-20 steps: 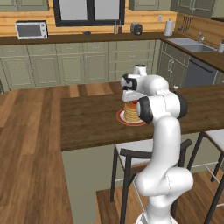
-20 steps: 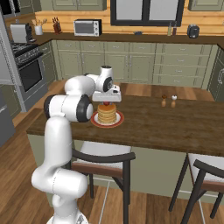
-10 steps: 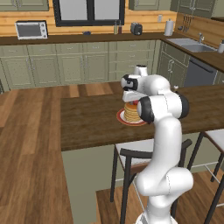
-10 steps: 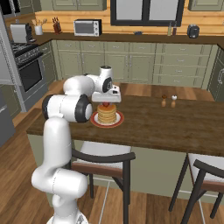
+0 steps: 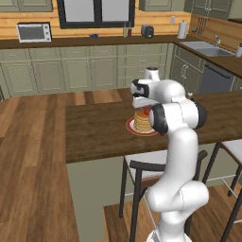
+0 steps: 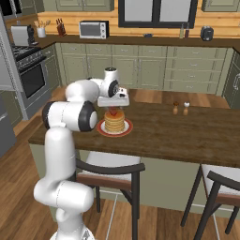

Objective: Take the strawberry from the fridge and place it on top of the pancake, located on the dining counter.

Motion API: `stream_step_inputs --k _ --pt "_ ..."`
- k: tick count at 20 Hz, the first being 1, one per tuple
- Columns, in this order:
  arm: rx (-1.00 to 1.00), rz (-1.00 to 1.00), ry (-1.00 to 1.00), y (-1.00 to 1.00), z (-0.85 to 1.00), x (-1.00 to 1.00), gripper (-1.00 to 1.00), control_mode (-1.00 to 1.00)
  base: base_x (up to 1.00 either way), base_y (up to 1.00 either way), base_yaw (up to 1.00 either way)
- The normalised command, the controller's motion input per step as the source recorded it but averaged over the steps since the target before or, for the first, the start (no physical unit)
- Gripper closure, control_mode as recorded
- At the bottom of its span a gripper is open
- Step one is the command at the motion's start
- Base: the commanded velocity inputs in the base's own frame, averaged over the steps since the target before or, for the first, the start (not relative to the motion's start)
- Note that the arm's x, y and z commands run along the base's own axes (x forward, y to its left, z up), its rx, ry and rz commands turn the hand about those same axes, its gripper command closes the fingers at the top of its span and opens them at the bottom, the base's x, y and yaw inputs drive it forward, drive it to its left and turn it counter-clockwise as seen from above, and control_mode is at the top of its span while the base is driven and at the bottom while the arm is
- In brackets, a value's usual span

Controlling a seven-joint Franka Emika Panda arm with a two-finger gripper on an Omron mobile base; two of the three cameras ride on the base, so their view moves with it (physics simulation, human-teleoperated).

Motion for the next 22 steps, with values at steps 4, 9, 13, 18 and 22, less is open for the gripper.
stream_step_inputs --k 4,9,13,18,22 --pt "-0.12 0.00 -0.09 0.39 0.78 -0.31 -1.00 -1.00 0.00 0.00 0.00" --pt "-0.04 0.00 -0.11 0.59 0.30 -0.96 -1.00 -1.00 0.00 0.00 0.00" --pt "-0.06 0.00 -0.11 1.00 0.00 -1.00 -1.00 -1.00 0.00 0.00 0.00" --pt "-0.03 0.00 -0.09 1.00 -0.03 -1.00 -1.00 -1.00 0.00 0.00 0.00" --pt "0.00 -0.11 -0.14 0.49 -0.20 -1.00 -1.00 -1.00 0.00 0.00 0.00"
